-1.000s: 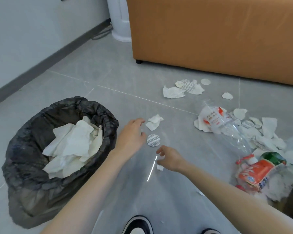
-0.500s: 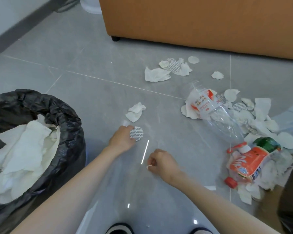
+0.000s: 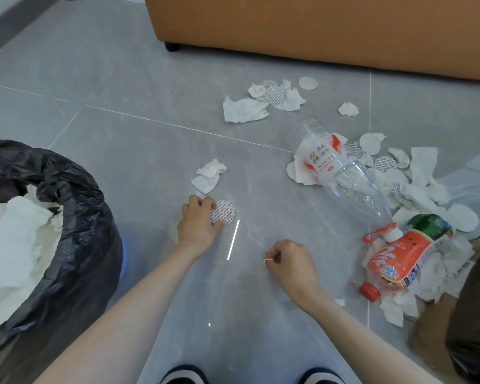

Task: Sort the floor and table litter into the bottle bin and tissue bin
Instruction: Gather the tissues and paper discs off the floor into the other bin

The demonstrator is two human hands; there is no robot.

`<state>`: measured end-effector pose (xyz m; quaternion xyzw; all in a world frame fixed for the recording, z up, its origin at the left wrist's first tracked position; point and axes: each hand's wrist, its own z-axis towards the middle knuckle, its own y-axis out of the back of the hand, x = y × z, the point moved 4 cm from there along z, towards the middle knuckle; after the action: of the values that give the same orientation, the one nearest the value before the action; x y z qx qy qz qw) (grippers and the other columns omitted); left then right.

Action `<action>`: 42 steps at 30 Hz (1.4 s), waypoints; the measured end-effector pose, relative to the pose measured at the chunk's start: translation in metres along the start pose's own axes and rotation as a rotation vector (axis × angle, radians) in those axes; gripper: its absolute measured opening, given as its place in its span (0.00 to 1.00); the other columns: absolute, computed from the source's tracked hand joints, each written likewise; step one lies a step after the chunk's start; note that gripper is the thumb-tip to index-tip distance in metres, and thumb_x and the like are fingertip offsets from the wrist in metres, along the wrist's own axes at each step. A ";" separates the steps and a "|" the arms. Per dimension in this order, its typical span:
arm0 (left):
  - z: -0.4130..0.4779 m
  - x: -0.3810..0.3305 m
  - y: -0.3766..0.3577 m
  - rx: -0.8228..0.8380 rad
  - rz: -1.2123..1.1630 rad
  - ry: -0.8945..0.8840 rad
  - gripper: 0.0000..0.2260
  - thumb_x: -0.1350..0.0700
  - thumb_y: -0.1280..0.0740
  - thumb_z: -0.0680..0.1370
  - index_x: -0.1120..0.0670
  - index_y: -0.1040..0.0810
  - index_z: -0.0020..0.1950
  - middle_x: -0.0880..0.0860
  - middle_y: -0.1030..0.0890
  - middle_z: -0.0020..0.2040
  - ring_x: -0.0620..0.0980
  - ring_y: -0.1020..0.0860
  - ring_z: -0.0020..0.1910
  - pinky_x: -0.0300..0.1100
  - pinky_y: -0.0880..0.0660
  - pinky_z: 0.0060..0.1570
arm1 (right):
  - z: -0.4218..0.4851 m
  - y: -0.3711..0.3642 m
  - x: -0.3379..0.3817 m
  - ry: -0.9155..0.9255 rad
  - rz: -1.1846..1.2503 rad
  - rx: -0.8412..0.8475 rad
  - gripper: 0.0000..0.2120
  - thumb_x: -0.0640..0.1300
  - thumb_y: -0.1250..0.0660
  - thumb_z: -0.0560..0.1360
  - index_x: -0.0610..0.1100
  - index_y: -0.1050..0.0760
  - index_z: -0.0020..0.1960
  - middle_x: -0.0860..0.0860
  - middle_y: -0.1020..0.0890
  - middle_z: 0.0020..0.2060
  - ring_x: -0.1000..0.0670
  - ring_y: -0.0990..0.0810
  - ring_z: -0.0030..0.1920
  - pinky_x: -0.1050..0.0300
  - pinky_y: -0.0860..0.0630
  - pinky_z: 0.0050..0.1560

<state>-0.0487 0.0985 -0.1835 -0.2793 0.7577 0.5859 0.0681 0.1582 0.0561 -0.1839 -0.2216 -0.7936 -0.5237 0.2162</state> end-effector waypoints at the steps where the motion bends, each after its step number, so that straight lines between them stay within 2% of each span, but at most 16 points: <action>1: 0.000 0.000 0.000 0.000 -0.017 0.003 0.14 0.51 0.32 0.75 0.54 0.28 0.57 0.53 0.33 0.59 0.54 0.34 0.60 0.46 0.29 0.47 | 0.000 0.000 0.001 0.000 0.003 0.006 0.06 0.37 0.32 0.71 0.46 0.23 0.37 0.53 0.22 0.36 0.51 0.24 0.38 0.59 0.29 0.39; 3: 0.001 -0.002 -0.001 0.013 -0.054 0.004 0.12 0.54 0.31 0.75 0.56 0.28 0.55 0.53 0.32 0.58 0.54 0.33 0.60 0.47 0.28 0.49 | 0.001 -0.001 0.003 -0.001 0.002 0.029 0.09 0.35 0.34 0.71 0.48 0.25 0.37 0.55 0.25 0.32 0.50 0.25 0.37 0.58 0.29 0.37; 5: 0.003 -0.005 -0.002 0.025 -0.072 -0.003 0.12 0.57 0.32 0.75 0.57 0.30 0.55 0.54 0.29 0.57 0.56 0.33 0.60 0.48 0.29 0.51 | 0.003 -0.003 0.004 -0.008 -0.010 0.056 0.09 0.34 0.35 0.70 0.48 0.27 0.38 0.53 0.24 0.33 0.48 0.24 0.38 0.55 0.27 0.38; 8: 0.004 -0.010 -0.002 0.039 -0.095 -0.008 0.15 0.60 0.33 0.75 0.57 0.34 0.58 0.55 0.26 0.55 0.56 0.32 0.59 0.49 0.30 0.53 | 0.007 -0.004 0.006 -0.015 -0.031 0.082 0.09 0.33 0.38 0.71 0.45 0.25 0.47 0.47 0.20 0.41 0.46 0.22 0.43 0.55 0.25 0.41; 11: 0.009 -0.013 0.002 -0.004 -0.171 -0.070 0.16 0.63 0.37 0.77 0.55 0.37 0.62 0.56 0.26 0.49 0.59 0.28 0.54 0.49 0.30 0.47 | 0.010 -0.005 0.008 -0.008 -0.095 0.110 0.13 0.34 0.39 0.73 0.43 0.26 0.56 0.45 0.20 0.48 0.45 0.22 0.48 0.58 0.30 0.42; 14: 0.029 -0.014 0.014 -0.091 -0.266 -0.069 0.19 0.64 0.37 0.76 0.55 0.38 0.64 0.61 0.23 0.48 0.61 0.25 0.50 0.45 0.32 0.43 | 0.013 -0.005 0.011 -0.007 -0.161 0.120 0.11 0.34 0.38 0.72 0.41 0.25 0.54 0.44 0.19 0.49 0.43 0.22 0.51 0.56 0.27 0.46; 17: 0.052 -0.017 0.024 -0.099 -0.260 -0.023 0.23 0.60 0.36 0.76 0.55 0.39 0.70 0.61 0.22 0.53 0.61 0.26 0.55 0.48 0.30 0.49 | 0.017 -0.003 0.015 -0.007 -0.206 0.143 0.10 0.34 0.36 0.71 0.41 0.23 0.51 0.44 0.20 0.50 0.43 0.22 0.50 0.55 0.26 0.47; 21: 0.065 -0.019 0.025 -0.077 -0.064 -0.073 0.27 0.57 0.35 0.77 0.53 0.41 0.73 0.59 0.22 0.56 0.60 0.29 0.59 0.50 0.30 0.52 | 0.023 0.000 0.018 0.005 -0.262 0.153 0.08 0.34 0.34 0.72 0.41 0.22 0.50 0.45 0.24 0.52 0.43 0.22 0.50 0.55 0.26 0.49; 23: 0.066 -0.016 0.022 -0.063 0.047 -0.086 0.27 0.55 0.35 0.77 0.52 0.41 0.74 0.59 0.24 0.61 0.60 0.31 0.61 0.49 0.32 0.55 | 0.024 -0.001 0.020 0.010 -0.294 0.156 0.08 0.34 0.34 0.72 0.41 0.22 0.50 0.45 0.25 0.52 0.43 0.22 0.50 0.54 0.26 0.48; 25: 0.067 -0.012 0.018 -0.071 0.133 -0.076 0.25 0.51 0.35 0.77 0.53 0.37 0.73 0.59 0.28 0.65 0.59 0.34 0.64 0.49 0.33 0.58 | 0.024 -0.002 0.021 0.015 -0.315 0.159 0.07 0.33 0.35 0.72 0.40 0.22 0.50 0.44 0.24 0.52 0.43 0.22 0.50 0.54 0.26 0.48; 29: 0.070 -0.008 0.013 -0.138 0.107 -0.002 0.22 0.50 0.32 0.75 0.55 0.31 0.67 0.59 0.35 0.63 0.60 0.37 0.63 0.48 0.33 0.59 | 0.023 -0.003 0.021 0.012 -0.314 0.167 0.08 0.33 0.35 0.72 0.40 0.23 0.50 0.43 0.21 0.51 0.42 0.22 0.51 0.55 0.27 0.46; 34: 0.064 -0.016 0.005 -0.119 0.134 -0.028 0.16 0.52 0.34 0.77 0.58 0.27 0.62 0.58 0.33 0.64 0.60 0.37 0.63 0.49 0.33 0.58 | 0.019 -0.004 0.019 0.042 -0.228 0.151 0.09 0.32 0.37 0.70 0.41 0.24 0.47 0.43 0.19 0.46 0.41 0.21 0.48 0.56 0.28 0.41; 37: 0.050 -0.030 -0.008 -0.066 -0.008 -0.048 0.13 0.54 0.35 0.78 0.57 0.25 0.60 0.58 0.27 0.61 0.60 0.33 0.62 0.49 0.32 0.58 | 0.008 0.004 0.009 0.032 -0.089 0.139 0.08 0.33 0.35 0.69 0.45 0.25 0.43 0.47 0.20 0.39 0.44 0.21 0.43 0.58 0.29 0.39; 39: 0.035 -0.044 -0.015 -0.052 -0.188 -0.057 0.09 0.56 0.34 0.77 0.57 0.24 0.55 0.57 0.22 0.55 0.59 0.26 0.58 0.47 0.30 0.53 | 0.001 0.021 -0.001 -0.032 0.020 0.072 0.07 0.35 0.33 0.70 0.46 0.25 0.44 0.51 0.21 0.36 0.49 0.21 0.39 0.62 0.29 0.38; 42: 0.005 -0.068 -0.025 -0.015 -0.376 -0.063 0.08 0.57 0.32 0.76 0.58 0.24 0.53 0.55 0.19 0.51 0.56 0.23 0.52 0.43 0.30 0.47 | -0.016 0.059 -0.020 -0.105 0.199 0.002 0.06 0.38 0.29 0.70 0.48 0.23 0.41 0.53 0.20 0.34 0.54 0.22 0.36 0.63 0.26 0.43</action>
<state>0.0194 0.1222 -0.1773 -0.3980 0.6853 0.5769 0.1980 0.2101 0.0597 -0.1468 -0.3265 -0.7783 -0.4866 0.2254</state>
